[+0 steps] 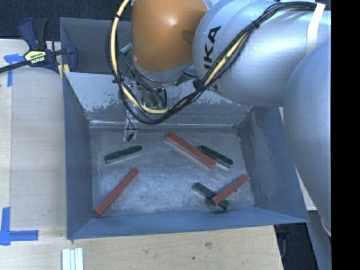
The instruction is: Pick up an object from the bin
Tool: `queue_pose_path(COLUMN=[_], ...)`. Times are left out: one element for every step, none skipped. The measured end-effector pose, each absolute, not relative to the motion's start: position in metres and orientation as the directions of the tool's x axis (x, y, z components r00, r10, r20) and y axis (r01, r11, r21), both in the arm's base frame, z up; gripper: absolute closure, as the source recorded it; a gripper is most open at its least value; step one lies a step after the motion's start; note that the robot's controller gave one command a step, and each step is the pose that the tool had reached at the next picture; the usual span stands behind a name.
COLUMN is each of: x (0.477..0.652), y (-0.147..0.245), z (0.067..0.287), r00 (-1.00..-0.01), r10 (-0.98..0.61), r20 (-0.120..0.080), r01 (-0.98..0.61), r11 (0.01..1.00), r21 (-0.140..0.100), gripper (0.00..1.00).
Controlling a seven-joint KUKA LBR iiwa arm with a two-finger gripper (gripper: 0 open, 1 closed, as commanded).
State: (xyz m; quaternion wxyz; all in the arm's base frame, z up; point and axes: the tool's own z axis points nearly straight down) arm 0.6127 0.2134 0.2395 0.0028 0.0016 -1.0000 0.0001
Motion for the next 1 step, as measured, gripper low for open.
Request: queue_pose_path(x=[0.5900], y=[0.2242], z=[0.0683], r00=[-0.886], r10=[-0.464], r20=[0.002], r01=[-0.464], r11=[0.886], r21=[0.001], gripper=[0.00])
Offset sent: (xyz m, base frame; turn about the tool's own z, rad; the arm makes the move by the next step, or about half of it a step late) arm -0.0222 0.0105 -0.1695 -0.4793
